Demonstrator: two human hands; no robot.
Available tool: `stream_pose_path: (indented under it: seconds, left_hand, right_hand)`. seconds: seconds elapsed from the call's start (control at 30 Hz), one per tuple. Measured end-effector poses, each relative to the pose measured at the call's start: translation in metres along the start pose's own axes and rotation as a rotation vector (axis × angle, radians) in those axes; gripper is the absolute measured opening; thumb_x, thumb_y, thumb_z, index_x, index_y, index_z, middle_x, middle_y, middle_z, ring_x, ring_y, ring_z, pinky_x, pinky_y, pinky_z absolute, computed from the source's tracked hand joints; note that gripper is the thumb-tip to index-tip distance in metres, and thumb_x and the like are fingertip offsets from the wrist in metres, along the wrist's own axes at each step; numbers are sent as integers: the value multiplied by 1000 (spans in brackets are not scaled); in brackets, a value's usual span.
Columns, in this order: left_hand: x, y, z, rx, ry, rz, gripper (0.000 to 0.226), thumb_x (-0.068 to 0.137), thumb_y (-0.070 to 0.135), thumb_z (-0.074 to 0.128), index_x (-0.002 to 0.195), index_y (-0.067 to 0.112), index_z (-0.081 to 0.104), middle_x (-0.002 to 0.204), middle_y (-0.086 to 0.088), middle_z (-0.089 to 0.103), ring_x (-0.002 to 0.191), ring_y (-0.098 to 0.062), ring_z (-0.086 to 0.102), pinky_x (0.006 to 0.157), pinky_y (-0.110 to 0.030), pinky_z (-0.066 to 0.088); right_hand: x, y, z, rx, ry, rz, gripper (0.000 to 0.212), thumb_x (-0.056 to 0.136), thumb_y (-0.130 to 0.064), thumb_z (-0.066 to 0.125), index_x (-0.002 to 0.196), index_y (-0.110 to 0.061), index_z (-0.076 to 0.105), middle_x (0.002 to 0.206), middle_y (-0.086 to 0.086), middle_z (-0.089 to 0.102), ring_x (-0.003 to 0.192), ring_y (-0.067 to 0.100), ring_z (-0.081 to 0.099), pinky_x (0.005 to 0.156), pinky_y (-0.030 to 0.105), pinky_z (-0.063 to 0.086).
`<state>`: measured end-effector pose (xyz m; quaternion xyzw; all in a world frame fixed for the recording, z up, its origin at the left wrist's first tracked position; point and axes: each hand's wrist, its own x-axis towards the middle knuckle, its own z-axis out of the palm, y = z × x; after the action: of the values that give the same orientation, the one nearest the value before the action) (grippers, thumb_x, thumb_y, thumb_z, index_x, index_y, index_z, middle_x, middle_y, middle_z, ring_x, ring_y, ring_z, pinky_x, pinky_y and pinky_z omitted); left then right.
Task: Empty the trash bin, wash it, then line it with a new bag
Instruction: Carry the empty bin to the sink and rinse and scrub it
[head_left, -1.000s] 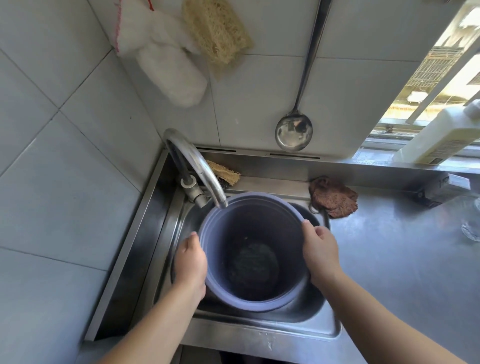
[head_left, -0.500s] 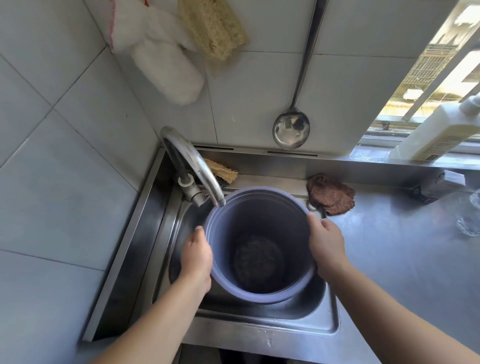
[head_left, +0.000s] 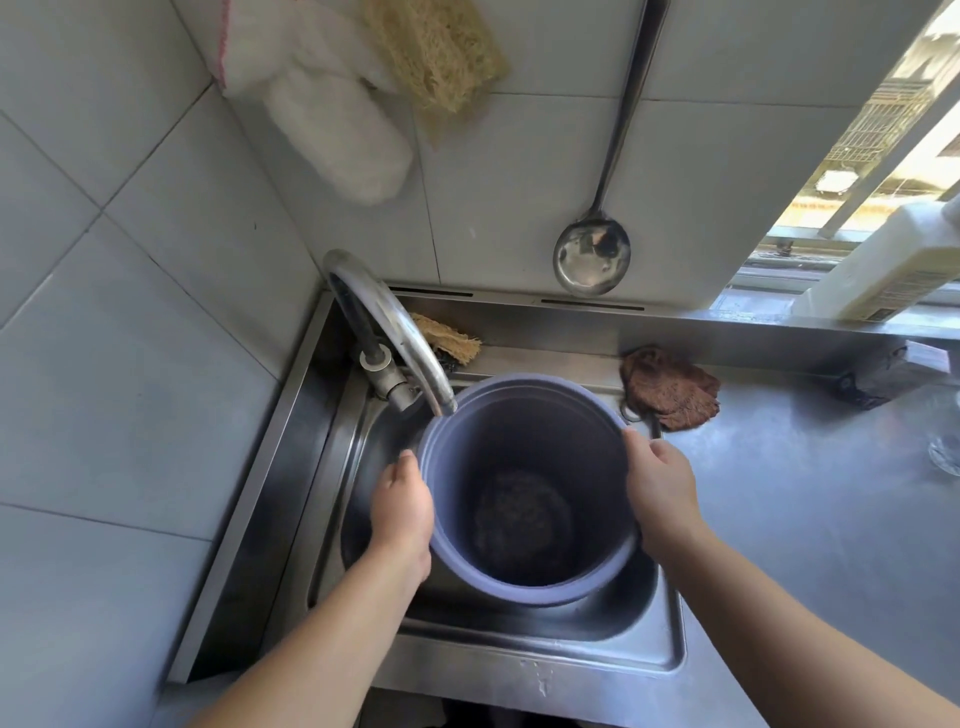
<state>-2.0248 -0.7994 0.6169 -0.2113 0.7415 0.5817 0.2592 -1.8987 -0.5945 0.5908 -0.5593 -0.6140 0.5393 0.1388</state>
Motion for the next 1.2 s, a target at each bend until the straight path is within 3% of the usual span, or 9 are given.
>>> stream_pose_path:
  seconds: [0.1, 0.27, 0.37, 0.57, 0.73, 0.83, 0.97, 1.1, 1.2]
  left_hand:
    - [-2, 3, 6, 14, -7, -20, 42, 103, 39, 37, 113, 7, 63, 106, -17, 70, 93, -31, 67, 86, -42, 55]
    - [12, 10, -11, 38, 87, 3, 40, 102, 42, 36, 112, 12, 61, 107, -14, 68, 96, -32, 65, 92, -48, 53]
    - [10, 6, -8, 47, 63, -8, 41, 102, 41, 36, 109, 11, 63, 105, -15, 69, 94, -32, 65, 88, -45, 54]
    - [3, 3, 8, 37, 8, -73, 40, 103, 39, 37, 110, 9, 63, 107, -17, 69, 97, -35, 65, 96, -52, 52]
    - [11, 2, -12, 23, 76, -23, 35, 102, 42, 38, 97, 18, 62, 101, -15, 70, 93, -32, 66, 92, -50, 54]
    - [5, -4, -8, 19, 56, -1, 37, 102, 39, 38, 104, 11, 64, 103, -15, 69, 94, -31, 66, 90, -47, 54]
    - [-3, -9, 12, 25, 11, -12, 32, 104, 35, 39, 98, 15, 63, 100, -11, 70, 87, -25, 65, 71, -34, 51]
    - [3, 3, 6, 31, 47, 8, 35, 103, 39, 37, 103, 17, 64, 106, -13, 68, 95, -30, 64, 94, -46, 52]
    - [12, 6, -6, 36, 93, 66, 40, 102, 40, 36, 112, 12, 63, 113, -15, 68, 102, -33, 63, 99, -53, 50]
  right_hand:
    - [7, -6, -1, -13, 14, -4, 45, 79, -51, 51, 46, -24, 36, 47, -13, 33, 56, 17, 38, 54, 36, 34]
    - [-1, -14, 24, 5, -63, -15, 37, 80, -52, 50, 65, -18, 43, 63, 2, 44, 59, 18, 45, 56, 34, 39]
    - [0, -5, 17, 6, -61, 5, 37, 79, -51, 51, 63, -20, 37, 61, 0, 39, 58, 17, 41, 54, 35, 36]
    - [11, -8, 5, -39, -9, 3, 40, 78, -49, 51, 56, -22, 31, 48, -11, 35, 55, 17, 38, 54, 35, 34]
    - [-3, -6, 25, -15, -56, -25, 38, 80, -49, 49, 63, -20, 32, 58, -4, 36, 56, 16, 38, 53, 34, 34]
    - [-1, 6, 15, -17, -58, 2, 39, 81, -48, 51, 62, -22, 29, 57, -4, 31, 56, 17, 34, 52, 35, 30]
    - [13, 7, -6, -57, -19, 12, 38, 79, -50, 51, 63, -20, 34, 58, -2, 35, 56, 18, 37, 52, 35, 32]
    - [15, -6, 8, -29, -27, -33, 44, 77, -53, 51, 56, -17, 35, 55, -6, 36, 55, 16, 38, 54, 36, 34]
    - [8, -5, 21, -4, -70, -46, 40, 78, -55, 49, 64, -18, 42, 60, -1, 41, 55, 14, 41, 53, 34, 37]
